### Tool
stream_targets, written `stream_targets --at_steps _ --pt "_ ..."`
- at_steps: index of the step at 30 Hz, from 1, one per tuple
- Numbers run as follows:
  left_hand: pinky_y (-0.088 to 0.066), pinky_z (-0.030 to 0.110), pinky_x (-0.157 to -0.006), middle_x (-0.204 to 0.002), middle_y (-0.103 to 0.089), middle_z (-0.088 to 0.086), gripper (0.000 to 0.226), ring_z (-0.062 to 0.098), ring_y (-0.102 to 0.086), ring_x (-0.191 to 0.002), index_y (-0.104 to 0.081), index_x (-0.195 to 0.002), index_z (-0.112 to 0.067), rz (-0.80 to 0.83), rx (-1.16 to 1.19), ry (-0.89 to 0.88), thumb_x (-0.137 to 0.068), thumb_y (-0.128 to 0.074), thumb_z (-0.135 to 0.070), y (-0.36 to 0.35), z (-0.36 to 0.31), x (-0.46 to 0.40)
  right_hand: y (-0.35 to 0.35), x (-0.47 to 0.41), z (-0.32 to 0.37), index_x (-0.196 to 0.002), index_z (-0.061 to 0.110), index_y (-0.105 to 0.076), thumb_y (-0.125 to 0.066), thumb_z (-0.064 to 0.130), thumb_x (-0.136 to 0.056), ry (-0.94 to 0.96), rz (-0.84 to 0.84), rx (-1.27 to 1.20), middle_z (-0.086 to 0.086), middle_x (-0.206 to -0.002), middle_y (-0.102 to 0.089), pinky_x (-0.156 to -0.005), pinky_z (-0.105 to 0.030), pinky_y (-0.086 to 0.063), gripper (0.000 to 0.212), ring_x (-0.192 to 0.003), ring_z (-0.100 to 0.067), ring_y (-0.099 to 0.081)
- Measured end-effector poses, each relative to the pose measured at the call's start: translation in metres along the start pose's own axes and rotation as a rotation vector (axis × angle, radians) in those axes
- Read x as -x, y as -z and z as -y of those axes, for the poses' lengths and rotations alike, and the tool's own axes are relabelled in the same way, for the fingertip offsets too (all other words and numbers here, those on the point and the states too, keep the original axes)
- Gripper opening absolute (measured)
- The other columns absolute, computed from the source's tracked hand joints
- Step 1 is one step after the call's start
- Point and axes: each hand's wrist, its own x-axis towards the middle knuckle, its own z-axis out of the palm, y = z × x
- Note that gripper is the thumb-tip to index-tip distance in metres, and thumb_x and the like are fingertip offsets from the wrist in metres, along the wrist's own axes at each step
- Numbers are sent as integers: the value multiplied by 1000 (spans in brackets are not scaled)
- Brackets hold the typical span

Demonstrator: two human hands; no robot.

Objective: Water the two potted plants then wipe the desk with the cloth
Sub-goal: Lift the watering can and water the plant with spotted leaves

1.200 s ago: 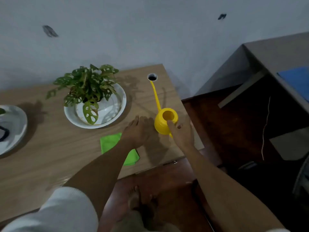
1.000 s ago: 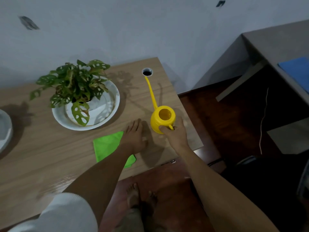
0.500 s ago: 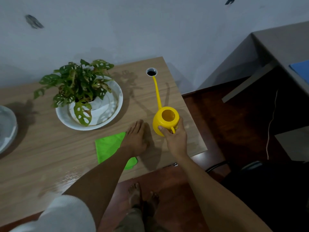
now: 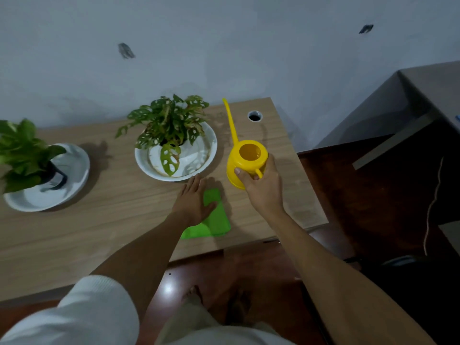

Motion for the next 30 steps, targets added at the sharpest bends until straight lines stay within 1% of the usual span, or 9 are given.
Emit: stream_targets --at_steps 6,10,14,18,20,23,24,26,30 --pt "-6 43 -128 -173 1 8 93 24 1 -160 -5 -163 -17 -4 -14 36 -96 -50 -61 19 57 27 -47 29 45 -137 15 -54 -87 36 -81 42 -63 -4 6 -117 -71 -93 -41 -58 69 -104 -15 -69" --pt "-8 45 -127 -173 -3 8 100 24 -1 -160 -3 -164 -21 35 -17 6 -83 -33 -73 23 100 40 -77 44 69 -131 14 -58 -88 37 -79 33 -148 12 0 -117 -74 -91 -42 -57 65 -103 -21 -70" --pt "-5 44 -128 -173 -1 11 100 27 1 -160 -2 -164 -18 81 -1 -13 -83 -35 -65 31 144 59 -114 68 96 -133 13 -60 -89 36 -78 18 -219 23 -2 -121 -73 -89 -31 -54 66 -105 -21 -69" --pt "-3 44 -128 -172 3 13 92 28 4 -160 2 -163 -13 103 -5 -52 -97 -43 -57 28 184 69 -143 88 114 -129 13 -61 -89 37 -79 3 -278 44 -1 -119 -73 -84 -21 -48 62 -105 -20 -69" --pt "-4 45 -128 -172 3 14 94 30 4 -160 2 -163 -10 114 0 -64 -95 -35 -63 25 200 73 -153 97 122 -126 14 -62 -89 39 -78 -8 -291 72 1 -116 -73 -82 -20 -47 61 -103 -18 -69" --pt "-5 47 -128 -172 0 16 108 33 2 -160 -2 -163 -7 115 26 -79 -78 -10 -74 20 218 77 -162 105 134 -124 16 -63 -88 41 -78 -17 -296 116 6 -112 -73 -76 -16 -46 57 -100 -14 -67" --pt "-6 48 -128 -172 -2 16 109 34 2 -159 -4 -163 -8 108 47 -79 -77 -9 -75 16 223 77 -164 107 138 -123 17 -63 -88 41 -78 -20 -296 128 6 -111 -72 -74 -15 -45 57 -99 -13 -67" --pt "-7 49 -129 -172 -4 17 103 34 1 -159 -8 -163 -10 83 80 -63 -82 -19 -73 8 230 78 -167 109 145 -123 16 -64 -88 40 -78 -28 -291 142 6 -110 -72 -74 -15 -45 56 -97 -13 -67" --pt "-1 48 -128 -172 3 16 85 32 6 -159 -7 -163 -14 69 111 -29 -97 -39 -57 -4 235 81 -174 110 153 -122 16 -66 -90 42 -76 -38 -285 164 1 -112 -75 -84 -26 -52 58 -100 -18 -70"
